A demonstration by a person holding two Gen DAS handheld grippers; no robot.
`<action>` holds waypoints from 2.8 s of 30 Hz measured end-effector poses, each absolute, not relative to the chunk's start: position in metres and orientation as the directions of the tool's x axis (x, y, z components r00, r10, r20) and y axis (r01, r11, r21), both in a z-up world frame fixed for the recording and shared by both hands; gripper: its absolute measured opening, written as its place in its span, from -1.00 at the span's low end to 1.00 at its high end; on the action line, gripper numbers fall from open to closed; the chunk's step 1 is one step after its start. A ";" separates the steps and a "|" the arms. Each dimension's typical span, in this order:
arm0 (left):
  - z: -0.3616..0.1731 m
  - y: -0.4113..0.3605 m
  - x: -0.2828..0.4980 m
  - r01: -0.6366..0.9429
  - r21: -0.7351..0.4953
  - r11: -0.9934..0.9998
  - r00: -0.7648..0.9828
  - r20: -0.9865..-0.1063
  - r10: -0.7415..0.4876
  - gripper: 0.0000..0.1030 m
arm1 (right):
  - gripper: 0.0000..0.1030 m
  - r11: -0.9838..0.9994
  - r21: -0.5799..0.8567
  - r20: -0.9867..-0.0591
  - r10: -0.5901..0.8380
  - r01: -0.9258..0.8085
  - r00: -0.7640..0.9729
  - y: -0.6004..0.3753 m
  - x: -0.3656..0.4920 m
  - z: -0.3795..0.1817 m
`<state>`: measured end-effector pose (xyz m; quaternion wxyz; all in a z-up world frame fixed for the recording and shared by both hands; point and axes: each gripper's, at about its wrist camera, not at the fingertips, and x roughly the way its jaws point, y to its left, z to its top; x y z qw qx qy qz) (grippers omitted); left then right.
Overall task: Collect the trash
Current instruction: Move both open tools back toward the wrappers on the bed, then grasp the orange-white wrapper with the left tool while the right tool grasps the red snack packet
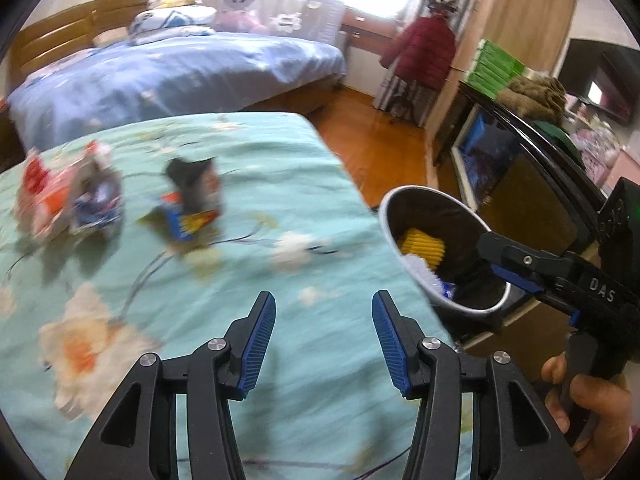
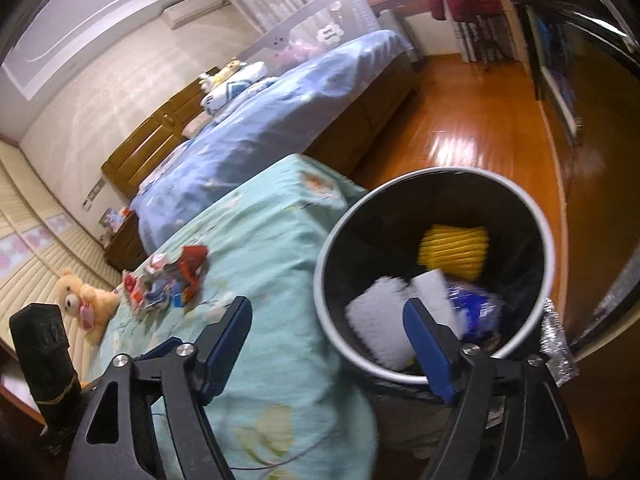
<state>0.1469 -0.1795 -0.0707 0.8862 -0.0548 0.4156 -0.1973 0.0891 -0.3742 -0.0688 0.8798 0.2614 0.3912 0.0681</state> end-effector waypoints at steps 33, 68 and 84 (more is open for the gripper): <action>-0.067 -0.011 0.155 -0.003 -0.283 0.959 0.641 -0.737 -0.215 -0.01 | 0.73 0.853 0.509 -0.665 0.476 -0.117 0.576 -0.235 0.133 -0.079; -0.065 0.000 0.217 0.013 -0.245 0.970 0.711 -0.680 -0.181 -0.66 | -0.86 0.874 0.467 -0.677 0.451 -0.135 0.581 -0.211 0.176 -0.089; -0.053 -0.017 0.172 0.094 -0.289 0.953 0.732 -0.629 -0.263 -0.66 | -0.88 0.864 0.493 -0.639 0.436 -0.097 0.633 -0.254 0.129 -0.069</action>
